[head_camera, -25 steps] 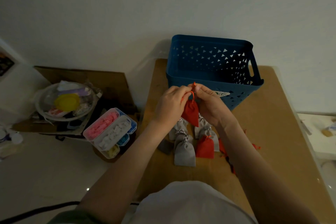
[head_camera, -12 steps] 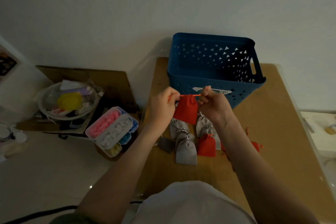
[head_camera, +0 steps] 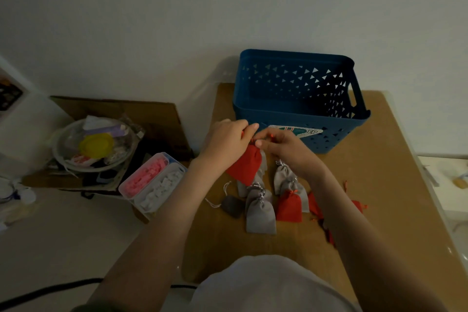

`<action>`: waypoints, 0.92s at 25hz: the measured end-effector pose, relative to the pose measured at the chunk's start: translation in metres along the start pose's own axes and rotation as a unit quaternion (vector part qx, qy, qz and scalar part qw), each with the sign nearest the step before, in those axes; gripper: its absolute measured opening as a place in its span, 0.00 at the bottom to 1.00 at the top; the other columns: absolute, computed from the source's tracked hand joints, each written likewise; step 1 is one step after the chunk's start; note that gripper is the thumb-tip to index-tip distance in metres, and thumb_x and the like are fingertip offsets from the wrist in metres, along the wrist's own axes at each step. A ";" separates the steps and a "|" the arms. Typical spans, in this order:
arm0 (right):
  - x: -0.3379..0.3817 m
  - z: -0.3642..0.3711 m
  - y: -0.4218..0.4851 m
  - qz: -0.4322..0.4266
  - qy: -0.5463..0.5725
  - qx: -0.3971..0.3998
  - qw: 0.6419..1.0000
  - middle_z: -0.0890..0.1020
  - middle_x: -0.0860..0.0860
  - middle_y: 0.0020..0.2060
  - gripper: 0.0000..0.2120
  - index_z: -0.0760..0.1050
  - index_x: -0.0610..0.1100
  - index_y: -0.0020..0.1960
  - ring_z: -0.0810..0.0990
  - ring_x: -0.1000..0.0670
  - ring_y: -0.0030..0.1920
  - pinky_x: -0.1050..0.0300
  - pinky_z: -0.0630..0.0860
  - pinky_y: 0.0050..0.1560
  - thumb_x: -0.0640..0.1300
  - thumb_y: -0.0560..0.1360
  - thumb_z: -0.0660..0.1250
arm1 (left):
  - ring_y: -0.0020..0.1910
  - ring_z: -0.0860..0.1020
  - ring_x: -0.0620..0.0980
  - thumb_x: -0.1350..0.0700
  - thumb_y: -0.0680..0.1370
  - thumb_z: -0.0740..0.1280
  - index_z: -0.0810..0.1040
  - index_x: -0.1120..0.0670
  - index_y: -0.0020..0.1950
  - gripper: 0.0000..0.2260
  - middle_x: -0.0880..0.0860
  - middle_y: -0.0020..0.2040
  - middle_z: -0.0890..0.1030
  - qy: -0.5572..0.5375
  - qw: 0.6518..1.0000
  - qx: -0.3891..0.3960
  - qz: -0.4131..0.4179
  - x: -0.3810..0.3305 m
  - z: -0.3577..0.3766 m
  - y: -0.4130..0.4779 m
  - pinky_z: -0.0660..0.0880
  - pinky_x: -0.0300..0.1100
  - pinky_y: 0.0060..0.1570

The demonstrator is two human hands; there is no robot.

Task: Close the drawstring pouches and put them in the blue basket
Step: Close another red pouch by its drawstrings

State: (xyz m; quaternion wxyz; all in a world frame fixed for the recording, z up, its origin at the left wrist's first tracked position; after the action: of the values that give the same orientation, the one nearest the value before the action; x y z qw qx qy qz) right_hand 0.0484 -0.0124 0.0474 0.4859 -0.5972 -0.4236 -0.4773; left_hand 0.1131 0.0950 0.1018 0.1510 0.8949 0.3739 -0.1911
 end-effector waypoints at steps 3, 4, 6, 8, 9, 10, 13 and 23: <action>0.010 0.015 -0.001 -0.014 -0.054 0.043 0.998 0.76 0.50 0.35 0.01 0.77 0.39 0.46 0.73 0.57 0.35 0.64 0.71 0.37 0.35 0.76 0.66 | 0.30 0.72 0.47 0.44 0.79 0.60 0.76 0.58 0.35 0.21 0.51 0.29 0.74 -0.166 0.979 0.106 -0.062 0.004 0.010 0.007 0.70 0.48 0.36; 0.012 0.019 -0.001 -0.014 -0.056 0.060 0.997 0.78 0.50 0.37 0.02 0.77 0.39 0.47 0.76 0.57 0.38 0.64 0.73 0.42 0.34 0.76 0.66 | 0.29 0.72 0.47 0.44 0.79 0.61 0.75 0.57 0.34 0.21 0.50 0.27 0.74 -0.215 0.964 0.136 -0.082 0.004 0.014 0.007 0.70 0.49 0.36; 0.015 0.024 -0.003 -0.019 -0.036 0.073 0.997 0.78 0.53 0.35 0.06 0.77 0.43 0.45 0.75 0.58 0.36 0.66 0.72 0.40 0.33 0.77 0.64 | 0.27 0.70 0.44 0.46 0.79 0.61 0.74 0.54 0.32 0.19 0.45 0.23 0.71 -0.281 0.941 0.148 -0.114 0.004 0.015 0.006 0.68 0.46 0.38; 0.017 0.022 -0.005 -0.023 -0.014 0.068 0.997 0.72 0.54 0.32 0.05 0.75 0.40 0.45 0.68 0.59 0.31 0.66 0.66 0.33 0.35 0.78 0.62 | 0.28 0.70 0.41 0.48 0.80 0.61 0.77 0.54 0.36 0.16 0.43 0.24 0.72 -0.312 0.932 0.146 -0.115 0.005 0.012 0.006 0.69 0.43 0.41; 0.016 0.020 -0.006 -0.023 -0.005 0.066 0.998 0.70 0.53 0.31 0.04 0.74 0.37 0.47 0.66 0.59 0.30 0.66 0.64 0.31 0.35 0.79 0.61 | 0.30 0.72 0.41 0.50 0.80 0.61 0.78 0.53 0.39 0.13 0.43 0.27 0.73 -0.312 0.931 0.159 -0.103 0.004 0.011 0.006 0.70 0.42 0.42; 0.015 0.019 -0.007 -0.023 -0.001 0.065 0.998 0.69 0.52 0.31 0.04 0.74 0.36 0.50 0.65 0.59 0.29 0.66 0.63 0.31 0.36 0.79 0.61 | 0.33 0.73 0.41 0.52 0.81 0.61 0.78 0.53 0.41 0.11 0.43 0.30 0.75 -0.307 0.931 0.176 -0.089 0.004 0.012 0.004 0.71 0.42 0.44; 0.013 0.018 -0.007 -0.026 0.036 0.052 0.998 0.68 0.53 0.28 0.05 0.72 0.38 0.45 0.65 0.58 0.28 0.66 0.63 0.30 0.36 0.79 0.60 | 0.43 0.77 0.45 0.53 0.80 0.62 0.77 0.50 0.43 0.08 0.46 0.39 0.78 -0.299 0.936 0.171 -0.080 0.006 0.010 0.003 0.74 0.45 0.50; 0.002 0.003 -0.009 -0.099 0.121 -0.148 0.977 0.76 0.41 0.36 0.05 0.76 0.42 0.44 0.72 0.45 0.37 0.54 0.69 0.39 0.42 0.77 0.66 | 0.34 0.72 0.39 0.53 0.81 0.61 0.76 0.54 0.43 0.09 0.45 0.35 0.74 -0.199 0.977 -0.030 -0.078 0.000 0.012 -0.002 0.65 0.27 0.33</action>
State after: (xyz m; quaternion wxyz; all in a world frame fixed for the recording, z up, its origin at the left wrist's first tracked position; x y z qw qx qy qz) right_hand 0.0410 -0.0079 0.0506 0.3904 -0.5553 -0.3430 -0.6493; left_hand 0.1091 0.0916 0.0913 0.2338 0.8023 0.4105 -0.3647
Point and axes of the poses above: each hand's wrist, its own y-axis towards the middle knuckle, its own z-axis out of the palm, x = y × z, the point moved 7 cm from there along y, towards the middle knuckle
